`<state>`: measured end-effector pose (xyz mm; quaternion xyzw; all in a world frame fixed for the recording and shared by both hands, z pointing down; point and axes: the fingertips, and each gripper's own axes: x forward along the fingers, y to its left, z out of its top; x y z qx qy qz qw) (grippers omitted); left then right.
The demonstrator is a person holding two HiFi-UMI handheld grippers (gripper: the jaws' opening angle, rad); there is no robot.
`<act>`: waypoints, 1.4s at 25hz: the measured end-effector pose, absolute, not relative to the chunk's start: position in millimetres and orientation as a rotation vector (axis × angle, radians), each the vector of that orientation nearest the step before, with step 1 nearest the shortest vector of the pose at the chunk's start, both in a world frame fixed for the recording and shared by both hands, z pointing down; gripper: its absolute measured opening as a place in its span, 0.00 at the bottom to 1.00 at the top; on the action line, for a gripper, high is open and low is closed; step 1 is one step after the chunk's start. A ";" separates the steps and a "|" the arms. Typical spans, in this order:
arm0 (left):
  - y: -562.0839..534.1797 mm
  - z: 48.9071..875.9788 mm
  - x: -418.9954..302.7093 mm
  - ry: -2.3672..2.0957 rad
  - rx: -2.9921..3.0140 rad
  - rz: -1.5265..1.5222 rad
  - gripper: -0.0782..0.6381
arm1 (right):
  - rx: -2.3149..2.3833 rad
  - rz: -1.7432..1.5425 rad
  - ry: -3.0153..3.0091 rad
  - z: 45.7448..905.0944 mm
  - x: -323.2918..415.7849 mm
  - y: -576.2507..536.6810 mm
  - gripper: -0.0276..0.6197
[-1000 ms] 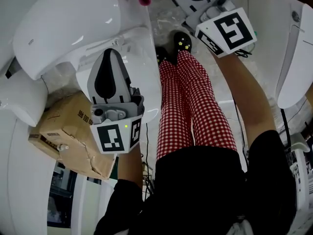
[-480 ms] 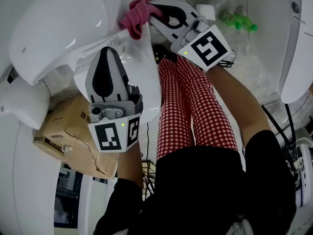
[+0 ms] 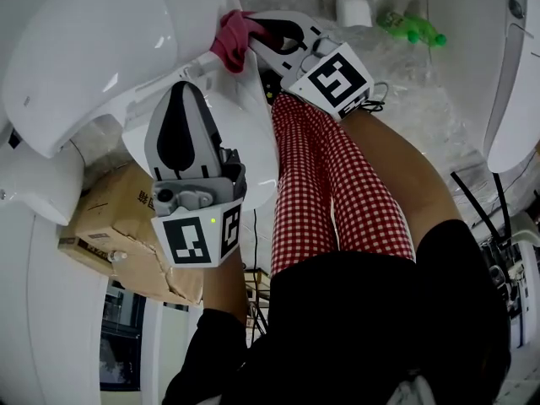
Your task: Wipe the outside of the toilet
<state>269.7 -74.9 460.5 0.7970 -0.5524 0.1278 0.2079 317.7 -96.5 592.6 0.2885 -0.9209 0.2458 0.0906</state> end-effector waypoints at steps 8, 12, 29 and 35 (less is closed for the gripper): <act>-79.4 462.5 270.7 -1.515 2.217 0.344 0.12 | 1.000 0.805 -2.696 599.5 311.5 -114.0 0.13; -77.9 461.9 276.8 -1.493 2.204 0.323 0.12 | 0.986 0.805 -2.698 601.4 310.5 -121.3 0.13; -83.2 461.0 283.3 -1.465 2.196 0.294 0.12 | 1.007 0.711 -2.690 609.2 310.9 -193.2 0.13; -86.9 447.6 287.4 -1.481 2.190 0.302 0.12 | 1.045 0.667 -2.669 598.1 326.3 -225.6 0.13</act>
